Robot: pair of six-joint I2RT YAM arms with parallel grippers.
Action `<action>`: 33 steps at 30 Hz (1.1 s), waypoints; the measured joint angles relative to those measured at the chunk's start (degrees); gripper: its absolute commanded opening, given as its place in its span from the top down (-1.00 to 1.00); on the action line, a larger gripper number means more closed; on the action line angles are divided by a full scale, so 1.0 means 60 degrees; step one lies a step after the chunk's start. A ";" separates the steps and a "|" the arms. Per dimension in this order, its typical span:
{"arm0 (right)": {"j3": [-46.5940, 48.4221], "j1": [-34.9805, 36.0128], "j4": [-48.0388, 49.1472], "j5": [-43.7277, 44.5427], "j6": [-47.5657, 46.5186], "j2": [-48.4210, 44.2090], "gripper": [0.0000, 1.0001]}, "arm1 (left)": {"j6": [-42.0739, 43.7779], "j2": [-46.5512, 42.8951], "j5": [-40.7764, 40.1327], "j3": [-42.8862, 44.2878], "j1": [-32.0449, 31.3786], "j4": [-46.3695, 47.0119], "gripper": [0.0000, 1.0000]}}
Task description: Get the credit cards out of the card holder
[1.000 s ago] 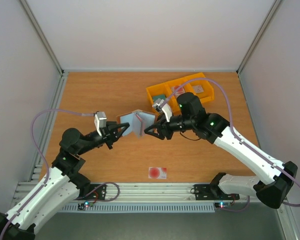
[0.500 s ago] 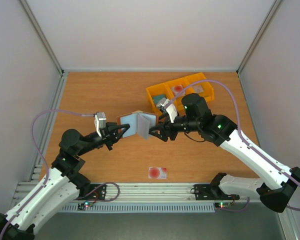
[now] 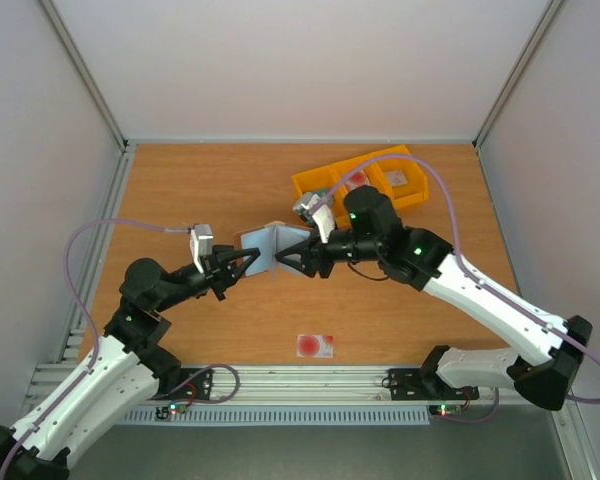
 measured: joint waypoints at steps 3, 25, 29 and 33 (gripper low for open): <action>0.0357 0.0390 0.0084 0.0291 0.0091 0.0659 0.61 | -0.0135 0.0022 -0.0029 -0.0080 0.0011 -0.0066 0.99; 0.2350 0.1071 -0.2641 0.4262 0.1359 0.1322 0.98 | 0.0328 0.0186 -0.0182 -0.0266 0.0011 -0.0149 -0.08; 0.2448 0.1268 -0.2634 0.4375 0.1326 0.1894 0.97 | 0.0419 0.0160 -0.0317 -0.0266 0.0011 -0.0273 0.38; 0.2044 0.1118 -0.2590 0.3756 0.0900 0.1639 0.98 | 0.0583 -0.0007 -0.0270 -0.0266 0.0011 -0.0401 0.93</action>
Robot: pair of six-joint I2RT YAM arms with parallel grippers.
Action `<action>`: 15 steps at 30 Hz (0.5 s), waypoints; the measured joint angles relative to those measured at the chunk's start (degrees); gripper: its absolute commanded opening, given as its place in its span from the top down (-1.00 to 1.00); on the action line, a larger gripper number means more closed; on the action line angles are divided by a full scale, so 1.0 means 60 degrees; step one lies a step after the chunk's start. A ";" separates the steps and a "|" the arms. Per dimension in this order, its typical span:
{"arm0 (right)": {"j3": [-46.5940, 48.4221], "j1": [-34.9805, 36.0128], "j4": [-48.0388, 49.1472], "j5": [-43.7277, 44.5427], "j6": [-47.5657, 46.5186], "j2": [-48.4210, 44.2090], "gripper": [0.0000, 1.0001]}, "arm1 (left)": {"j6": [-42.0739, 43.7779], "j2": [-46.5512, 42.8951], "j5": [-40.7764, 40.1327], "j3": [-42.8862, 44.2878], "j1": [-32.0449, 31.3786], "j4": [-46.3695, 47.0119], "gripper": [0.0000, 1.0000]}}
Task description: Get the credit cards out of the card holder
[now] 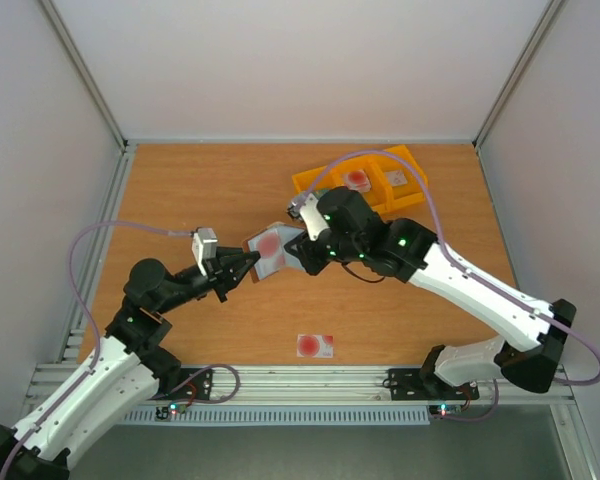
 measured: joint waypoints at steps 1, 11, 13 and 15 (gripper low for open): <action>-0.0149 -0.0102 0.0015 -0.0288 -0.0168 -0.0193 0.98 | 0.0044 -0.0029 0.0029 0.0000 0.0004 -0.0011 0.99; -0.1093 -0.1381 0.0058 -0.4583 -0.1683 -0.1730 0.92 | -0.0076 -0.0149 0.1282 0.0004 0.0011 0.0517 0.99; -0.1399 -0.1803 0.0157 -0.5712 -0.1854 -0.1927 0.92 | -0.0178 -0.0149 0.1738 0.0004 0.0007 0.0678 0.99; -0.1570 -0.2007 0.0200 -0.6451 -0.1945 -0.2007 0.93 | -0.0266 -0.0142 0.2135 0.0004 0.0011 0.0801 0.98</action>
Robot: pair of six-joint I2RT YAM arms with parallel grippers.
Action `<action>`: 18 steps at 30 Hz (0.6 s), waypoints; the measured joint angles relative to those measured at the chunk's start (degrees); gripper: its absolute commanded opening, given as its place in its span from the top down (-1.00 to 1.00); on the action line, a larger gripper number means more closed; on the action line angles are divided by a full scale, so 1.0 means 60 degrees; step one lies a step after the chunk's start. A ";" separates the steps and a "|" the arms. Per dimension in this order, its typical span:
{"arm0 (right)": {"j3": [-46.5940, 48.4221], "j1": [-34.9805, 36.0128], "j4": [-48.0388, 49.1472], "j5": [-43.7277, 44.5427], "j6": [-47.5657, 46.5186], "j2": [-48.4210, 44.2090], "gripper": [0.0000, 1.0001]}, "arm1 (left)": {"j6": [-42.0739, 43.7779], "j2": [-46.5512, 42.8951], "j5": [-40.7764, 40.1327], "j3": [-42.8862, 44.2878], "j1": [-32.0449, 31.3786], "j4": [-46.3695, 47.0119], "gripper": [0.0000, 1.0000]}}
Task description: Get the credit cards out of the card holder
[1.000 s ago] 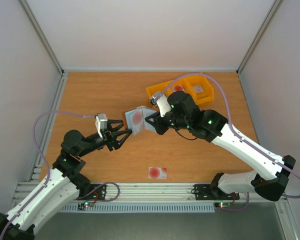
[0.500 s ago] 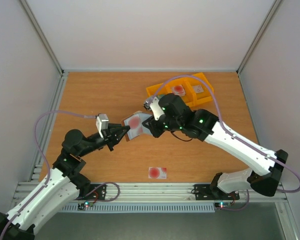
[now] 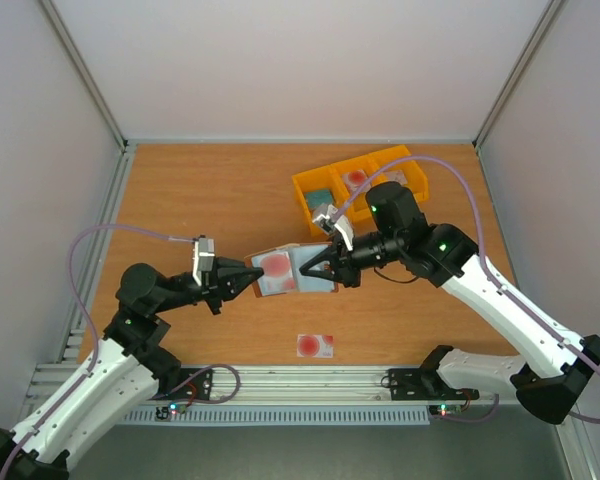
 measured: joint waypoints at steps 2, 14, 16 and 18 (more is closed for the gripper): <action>-0.0011 -0.0091 0.0029 -0.0492 -0.0018 0.0022 0.95 | -0.0025 0.0007 0.0262 0.0000 0.0000 0.0175 0.75; -0.0277 0.0109 0.1792 -0.1566 0.0543 0.0284 0.98 | 0.0047 0.0197 0.0390 0.0011 0.0000 0.0306 0.33; -0.0277 0.0124 0.1832 -0.1552 0.0532 0.0295 0.98 | 0.0047 0.0197 0.0397 0.0011 -0.0011 0.0313 0.18; -0.0277 0.0106 0.1807 -0.1537 0.0423 0.0277 0.98 | 0.0047 0.0182 0.0470 0.0015 -0.0011 0.0284 0.11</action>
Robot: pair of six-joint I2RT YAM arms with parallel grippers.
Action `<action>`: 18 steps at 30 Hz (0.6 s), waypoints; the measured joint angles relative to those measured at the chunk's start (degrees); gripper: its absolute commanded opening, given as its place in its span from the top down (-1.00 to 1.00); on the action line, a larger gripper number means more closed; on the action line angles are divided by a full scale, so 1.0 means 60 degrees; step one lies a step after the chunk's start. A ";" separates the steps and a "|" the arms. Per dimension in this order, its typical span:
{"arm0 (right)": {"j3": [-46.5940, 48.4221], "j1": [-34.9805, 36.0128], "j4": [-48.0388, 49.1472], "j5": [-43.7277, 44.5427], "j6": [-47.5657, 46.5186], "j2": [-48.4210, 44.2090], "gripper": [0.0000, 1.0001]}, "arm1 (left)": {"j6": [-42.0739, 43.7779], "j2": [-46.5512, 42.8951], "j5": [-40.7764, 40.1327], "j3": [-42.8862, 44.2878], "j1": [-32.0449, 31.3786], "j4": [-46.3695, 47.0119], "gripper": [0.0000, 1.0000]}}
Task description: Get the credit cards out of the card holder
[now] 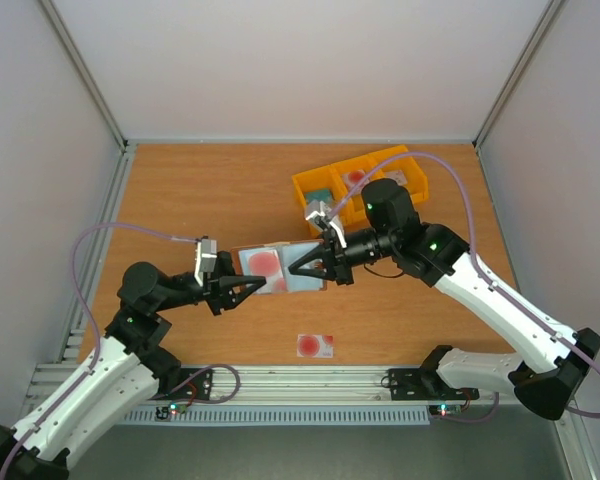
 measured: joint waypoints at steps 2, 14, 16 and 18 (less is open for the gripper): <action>0.0000 -0.0171 -0.0127 -0.0011 -0.0117 -0.0106 0.98 | 0.0033 -0.0080 0.0091 0.0007 0.0000 -0.0080 0.13; 0.0379 -0.0816 -0.1246 -0.0270 -0.0721 -0.0736 0.98 | 0.0495 -0.0248 0.0557 0.0535 0.0018 -0.0262 0.16; 0.0379 -0.0820 -0.1333 -0.0270 -0.0718 -0.0739 0.98 | 0.0528 -0.0164 0.0466 0.0583 0.0018 -0.0270 0.07; 0.0379 -0.0820 -0.1362 -0.0255 -0.0714 -0.0736 0.98 | 0.0594 -0.0117 0.0459 0.0597 0.0018 -0.0295 0.03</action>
